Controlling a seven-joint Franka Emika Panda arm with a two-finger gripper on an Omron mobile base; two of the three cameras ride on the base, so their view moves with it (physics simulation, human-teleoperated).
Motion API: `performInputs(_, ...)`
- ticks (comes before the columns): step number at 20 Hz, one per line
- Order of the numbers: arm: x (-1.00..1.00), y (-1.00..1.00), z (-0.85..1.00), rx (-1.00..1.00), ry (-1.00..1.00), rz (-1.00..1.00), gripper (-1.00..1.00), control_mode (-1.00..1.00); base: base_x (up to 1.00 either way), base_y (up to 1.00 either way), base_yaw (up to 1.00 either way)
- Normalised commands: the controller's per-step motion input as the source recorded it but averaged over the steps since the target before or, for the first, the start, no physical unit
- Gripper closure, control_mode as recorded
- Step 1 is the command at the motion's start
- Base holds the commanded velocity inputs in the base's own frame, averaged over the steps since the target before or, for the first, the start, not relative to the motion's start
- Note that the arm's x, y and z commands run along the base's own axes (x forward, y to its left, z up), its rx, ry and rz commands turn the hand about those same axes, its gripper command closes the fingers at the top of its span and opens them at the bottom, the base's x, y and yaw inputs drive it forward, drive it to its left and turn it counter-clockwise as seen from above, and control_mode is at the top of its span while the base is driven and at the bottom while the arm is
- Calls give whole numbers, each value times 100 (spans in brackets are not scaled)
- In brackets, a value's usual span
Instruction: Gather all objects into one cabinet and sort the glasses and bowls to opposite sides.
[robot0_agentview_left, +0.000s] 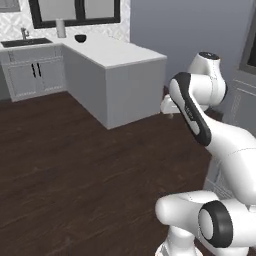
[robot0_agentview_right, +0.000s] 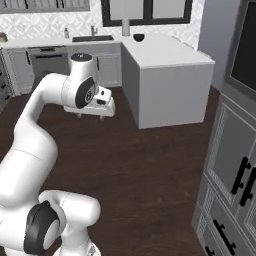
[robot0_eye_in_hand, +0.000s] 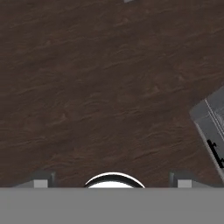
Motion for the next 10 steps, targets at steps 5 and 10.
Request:
performInputs(5,0,0,0,0,0,0,-100,100,23,48,51)
performInputs(10,0,0,0,0,0,0,-100,100,23,45,53)
